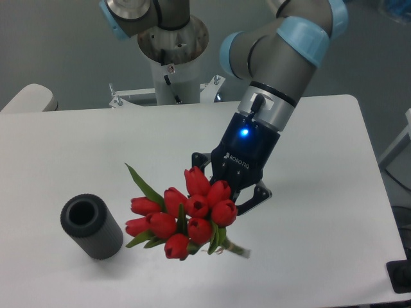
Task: Place the flowers on the table
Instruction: 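Move the held tulips away from the vase and lower them onto the table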
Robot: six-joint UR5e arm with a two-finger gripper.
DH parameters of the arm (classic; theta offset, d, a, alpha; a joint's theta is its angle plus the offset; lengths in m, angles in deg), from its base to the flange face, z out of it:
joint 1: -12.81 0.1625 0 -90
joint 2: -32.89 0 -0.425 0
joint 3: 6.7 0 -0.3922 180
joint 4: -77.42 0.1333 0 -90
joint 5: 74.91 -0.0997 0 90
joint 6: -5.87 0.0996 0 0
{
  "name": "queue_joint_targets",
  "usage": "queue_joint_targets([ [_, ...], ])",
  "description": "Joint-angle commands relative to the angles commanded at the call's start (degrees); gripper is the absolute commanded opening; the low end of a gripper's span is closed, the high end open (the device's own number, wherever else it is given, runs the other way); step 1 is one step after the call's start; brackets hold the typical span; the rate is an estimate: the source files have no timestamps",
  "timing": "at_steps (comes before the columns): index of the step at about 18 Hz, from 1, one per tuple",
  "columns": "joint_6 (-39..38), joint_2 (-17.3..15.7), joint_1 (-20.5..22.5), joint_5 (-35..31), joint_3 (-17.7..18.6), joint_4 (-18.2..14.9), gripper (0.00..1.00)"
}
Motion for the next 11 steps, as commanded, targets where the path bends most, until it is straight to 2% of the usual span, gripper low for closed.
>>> queue_joint_targets([
  [5,9.1,-2.0,-0.1,-6.7,4.0,-0.1,0.31],
  [11,22.8,-4.5,-0.5,-15.6,10.7,-0.1,0.31],
])
